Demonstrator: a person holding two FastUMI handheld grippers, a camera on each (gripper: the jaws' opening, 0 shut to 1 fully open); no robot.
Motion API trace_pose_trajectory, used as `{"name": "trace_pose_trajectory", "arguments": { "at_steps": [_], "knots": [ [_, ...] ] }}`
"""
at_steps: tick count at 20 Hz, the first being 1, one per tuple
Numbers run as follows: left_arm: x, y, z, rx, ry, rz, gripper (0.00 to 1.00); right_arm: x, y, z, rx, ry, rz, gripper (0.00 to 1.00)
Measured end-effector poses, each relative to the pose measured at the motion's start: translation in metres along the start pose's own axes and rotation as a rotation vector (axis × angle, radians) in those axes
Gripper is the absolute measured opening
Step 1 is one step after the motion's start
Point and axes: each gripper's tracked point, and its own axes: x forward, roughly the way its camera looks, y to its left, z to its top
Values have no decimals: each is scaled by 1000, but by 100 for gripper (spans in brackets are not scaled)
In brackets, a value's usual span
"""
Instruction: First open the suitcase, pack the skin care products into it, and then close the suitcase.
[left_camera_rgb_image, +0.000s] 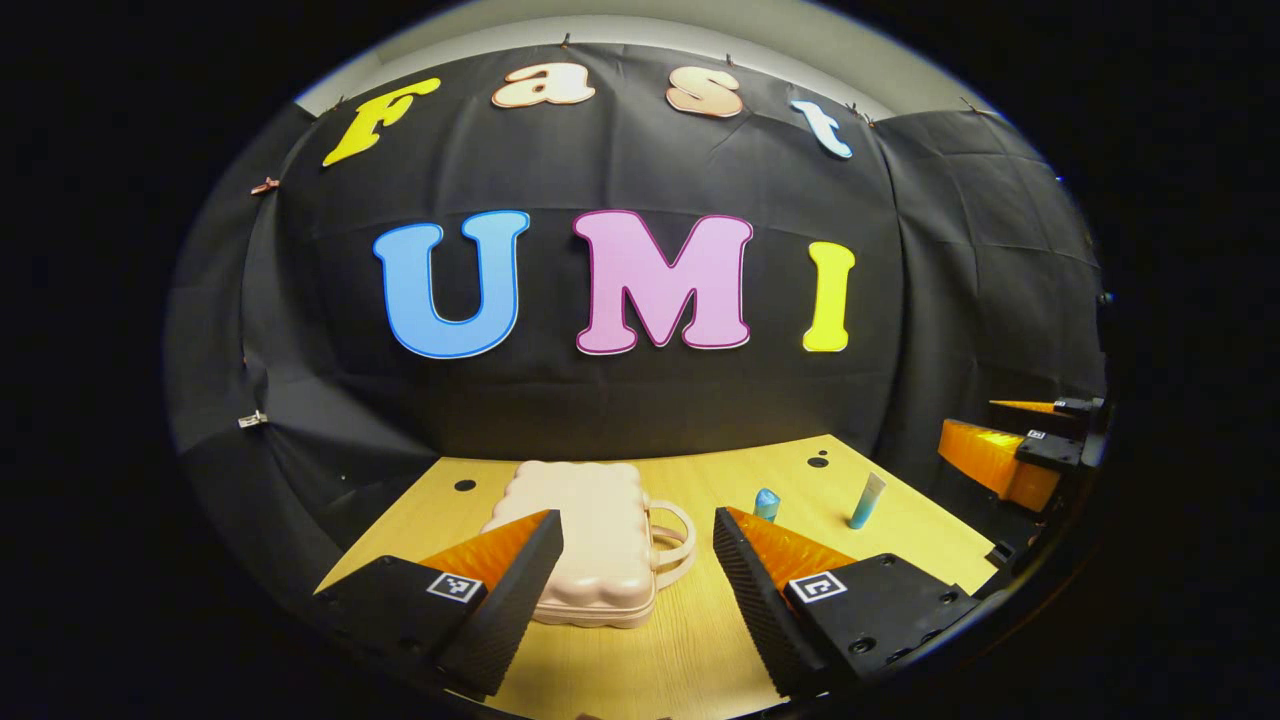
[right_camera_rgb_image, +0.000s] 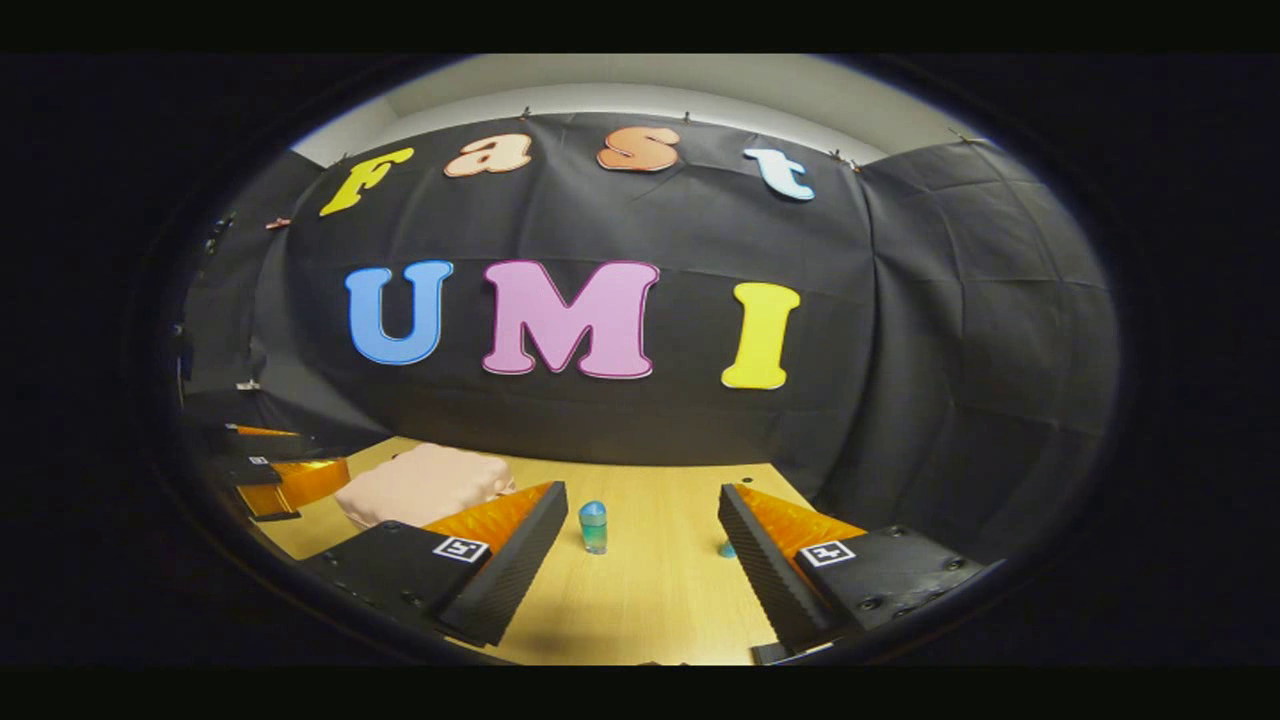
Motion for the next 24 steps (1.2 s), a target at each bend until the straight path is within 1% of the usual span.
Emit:
{"name": "trace_pose_trajectory", "arguments": {
  "at_steps": [2,4,7,9,12,14,17,18,19,20,21,22,24],
  "knots": [
    [15,-10,4,-18,2,-22,95,7,-5,2,-4,-2,1,96],
    [40,-24,2,-10,20,-49,95,18,-11,5,-7,-9,1,96],
    [85,-51,-15,-42,95,-91,95,42,-23,4,-23,-15,4,96],
    [120,-65,-29,-54,137,-99,95,59,-32,-3,-47,-5,12,97],
    [172,-76,-57,-49,221,-83,96,81,-49,-14,-52,4,26,96],
    [208,-77,-77,-53,276,-67,96,96,-59,-30,-55,40,38,96],
    [249,-75,-115,-46,399,-30,94,114,-68,-46,-69,77,67,97],
    [259,-75,-126,-36,429,-19,93,119,-69,-51,-58,90,78,96],
    [268,-74,-136,-25,457,2,86,124,-70,-55,-42,107,88,96],
    [276,-74,-147,-23,488,22,84,129,-70,-62,-29,122,96,96],
    [279,-74,-158,-26,521,38,80,132,-71,-66,-21,136,100,96],
    [282,-72,-168,-28,552,54,79,136,-73,-69,-17,146,101,97],
    [289,-67,-186,-25,605,95,72,143,-78,-73,-7,156,99,97]
  ]
}}
